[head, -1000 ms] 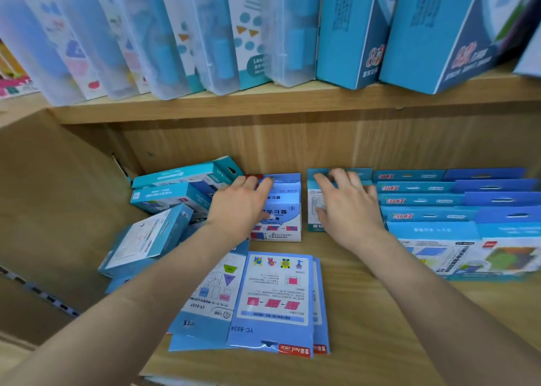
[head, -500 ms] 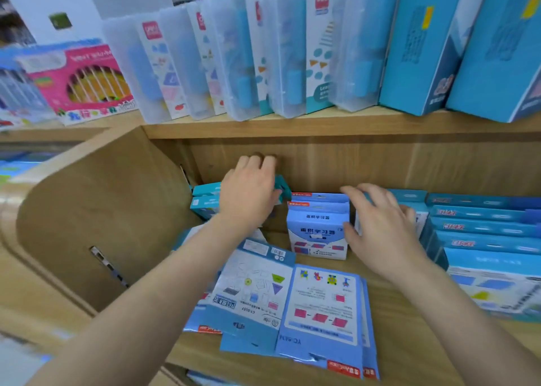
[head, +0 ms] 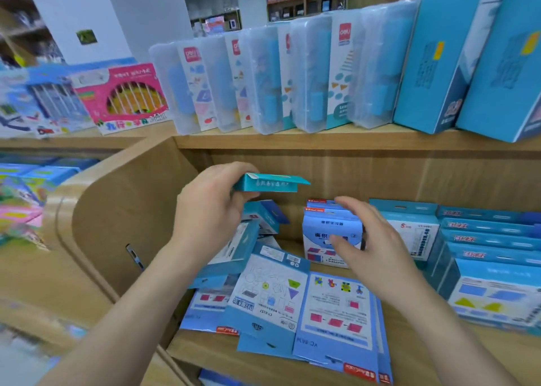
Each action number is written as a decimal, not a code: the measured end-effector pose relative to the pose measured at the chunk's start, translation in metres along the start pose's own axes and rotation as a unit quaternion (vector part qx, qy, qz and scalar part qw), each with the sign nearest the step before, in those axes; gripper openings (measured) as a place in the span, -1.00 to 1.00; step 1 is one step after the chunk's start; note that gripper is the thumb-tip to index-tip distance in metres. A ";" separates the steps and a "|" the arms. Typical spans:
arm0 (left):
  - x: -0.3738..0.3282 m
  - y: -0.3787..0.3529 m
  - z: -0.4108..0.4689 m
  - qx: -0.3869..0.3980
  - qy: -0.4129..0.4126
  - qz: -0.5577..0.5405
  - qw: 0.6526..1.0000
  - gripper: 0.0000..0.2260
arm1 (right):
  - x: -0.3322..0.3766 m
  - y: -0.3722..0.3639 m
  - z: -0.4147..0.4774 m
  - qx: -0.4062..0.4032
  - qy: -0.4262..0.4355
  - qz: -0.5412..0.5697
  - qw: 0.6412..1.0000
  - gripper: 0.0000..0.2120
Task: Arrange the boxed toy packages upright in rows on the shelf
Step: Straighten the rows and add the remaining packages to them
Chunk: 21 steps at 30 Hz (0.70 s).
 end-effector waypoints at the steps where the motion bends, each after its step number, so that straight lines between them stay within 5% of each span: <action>1: -0.005 0.012 -0.010 -0.016 -0.016 -0.026 0.999 -0.73 | 0.010 -0.002 -0.001 0.007 0.014 0.030 0.999 -0.53; 4: -0.019 0.034 -0.039 -0.053 -0.027 -0.211 0.976 -0.77 | 0.046 -0.006 -0.008 0.028 0.081 0.018 0.996 -0.48; 9: -0.018 0.017 -0.071 -0.043 0.087 -0.504 0.858 -0.80 | 0.078 -0.003 -0.025 0.033 0.126 0.075 0.989 -0.56; 14: -0.010 -0.002 -0.076 0.013 0.161 -0.587 0.793 -0.82 | 0.066 -0.010 -0.040 0.076 0.079 0.143 0.984 -0.72; 17: 0.002 -0.001 -0.076 0.009 0.215 -0.581 0.785 -0.63 | 0.061 -0.015 -0.049 0.103 0.055 0.163 0.980 -0.73; 21: -0.005 -0.003 -0.077 -0.002 0.226 -0.586 0.778 -0.66 | 0.058 -0.019 -0.060 0.128 0.032 0.207 0.969 -0.73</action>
Point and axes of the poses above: each hand's wrist, its own z-axis towards the middle knuckle, its own y-axis out of the back of the hand, x = y × z, the point moved 8 cm from there along z, towards the middle knuckle, and after that the axes turned 10 degrees about x, right-handed, at the moved point
